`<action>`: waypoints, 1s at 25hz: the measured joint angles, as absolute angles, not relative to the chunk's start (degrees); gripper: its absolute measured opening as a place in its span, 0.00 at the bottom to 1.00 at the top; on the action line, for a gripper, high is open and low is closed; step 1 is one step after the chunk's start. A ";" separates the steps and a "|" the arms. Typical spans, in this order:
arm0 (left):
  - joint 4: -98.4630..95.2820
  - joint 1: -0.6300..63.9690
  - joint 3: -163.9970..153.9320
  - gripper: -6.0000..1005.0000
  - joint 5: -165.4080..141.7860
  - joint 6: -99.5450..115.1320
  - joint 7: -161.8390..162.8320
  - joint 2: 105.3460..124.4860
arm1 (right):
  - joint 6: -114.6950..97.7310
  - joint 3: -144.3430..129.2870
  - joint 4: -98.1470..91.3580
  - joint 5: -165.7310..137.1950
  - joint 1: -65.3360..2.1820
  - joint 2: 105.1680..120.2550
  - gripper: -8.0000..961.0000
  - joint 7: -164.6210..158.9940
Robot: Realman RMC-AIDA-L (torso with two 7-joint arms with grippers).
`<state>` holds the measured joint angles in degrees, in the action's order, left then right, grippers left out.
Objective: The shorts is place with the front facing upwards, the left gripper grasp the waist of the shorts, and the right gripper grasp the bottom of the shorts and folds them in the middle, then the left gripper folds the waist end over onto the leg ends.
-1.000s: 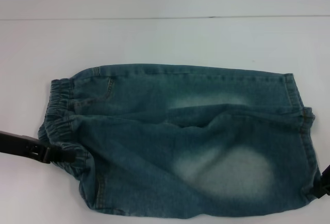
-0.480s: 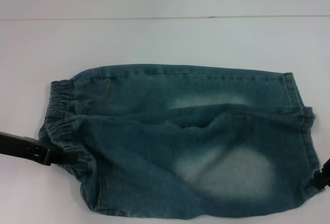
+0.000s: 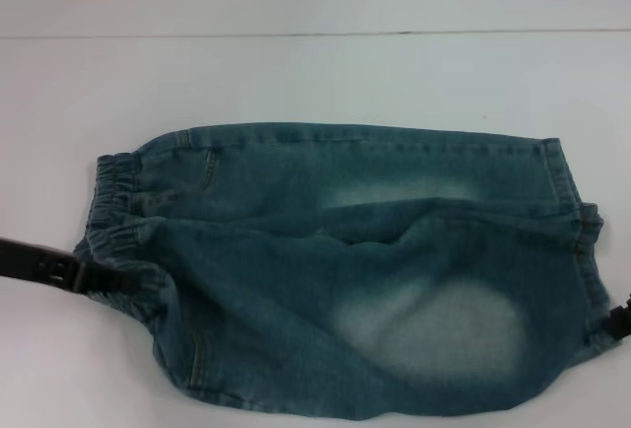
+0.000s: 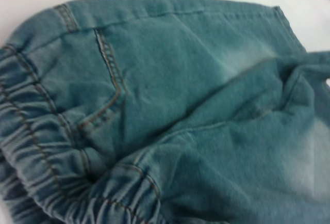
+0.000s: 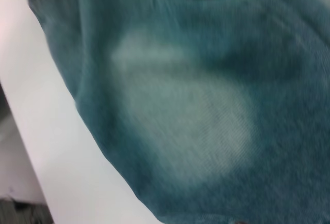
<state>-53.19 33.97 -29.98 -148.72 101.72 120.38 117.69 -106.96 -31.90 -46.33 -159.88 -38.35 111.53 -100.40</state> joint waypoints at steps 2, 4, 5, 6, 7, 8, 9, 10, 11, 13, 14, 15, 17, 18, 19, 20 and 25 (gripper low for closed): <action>-53.18 34.24 -29.01 0.07 -148.71 101.72 121.36 117.26 | -107.52 -29.23 -43.98 -158.35 -38.02 110.12 0.02 -98.39; -53.17 34.46 -28.35 0.07 -148.71 101.59 122.29 116.87 | -107.54 -27.73 -40.61 -156.03 -37.58 108.39 0.02 -96.87; -53.17 34.58 -27.84 0.07 -148.71 101.50 122.67 116.67 | -107.34 -27.17 -38.91 -154.52 -37.22 107.54 0.02 -96.24; -53.17 34.69 -27.27 0.07 -148.71 101.50 122.81 116.59 | -107.05 -26.63 -37.36 -152.82 -36.75 106.77 0.02 -95.56; -53.16 34.82 -26.63 0.07 -148.71 101.50 122.94 116.49 | -106.71 -26.31 -36.66 -151.53 -36.29 106.40 0.02 -95.09; -53.12 34.98 -25.64 0.07 -148.68 101.56 123.03 116.36 | -106.38 -26.07 -36.17 -150.31 -35.87 106.17 0.02 -94.71; -53.03 35.08 -25.11 0.07 -148.62 101.58 123.10 116.25 | -105.99 -25.94 -35.95 -149.24 -35.38 106.08 0.02 -94.43; -53.03 35.08 -25.11 0.08 -148.62 101.58 123.10 116.25 | -105.58 -25.85 -35.81 -148.35 -34.89 106.05 0.02 -94.27; -52.63 35.35 -23.56 0.08 -148.34 101.39 123.49 115.76 | -105.22 -25.72 -35.77 -147.72 -34.53 106.09 0.02 -94.17; -52.59 35.39 -23.16 0.08 -148.34 100.96 124.00 115.50 | -104.37 -24.88 -35.73 -146.61 -33.97 106.15 0.02 -93.98; -52.58 35.39 -22.89 0.07 -148.42 100.39 124.70 115.22 | -103.87 -24.20 -35.68 -145.93 -33.61 106.14 0.02 -93.87; -52.58 35.36 -22.80 0.07 -148.48 99.97 125.09 115.04 | -103.26 -23.36 -35.40 -145.27 -33.30 106.10 0.02 -93.79; -52.56 35.11 -21.96 0.07 -148.48 99.30 125.80 114.58 | -102.11 -22.01 -34.62 -143.70 -32.79 105.81 0.02 -93.63; -52.56 35.06 -21.50 0.07 -148.44 99.30 125.81 114.44 | -101.56 -21.41 -34.14 -142.80 -32.51 105.63 0.02 -93.58; -52.55 35.02 -20.87 0.07 -148.37 99.35 125.83 114.26 | -101.15 -20.99 -33.82 -141.98 -32.29 105.53 0.02 -93.54; -52.55 35.01 -20.52 0.07 -148.36 99.39 125.83 114.14 | -100.74 -20.61 -33.56 -140.89 -32.00 105.46 0.02 -93.39; -52.55 35.10 -19.89 0.07 -148.47 99.30 125.89 113.85 | -97.19 -20.05 -31.56 -136.98 -31.04 105.65 0.02 -92.80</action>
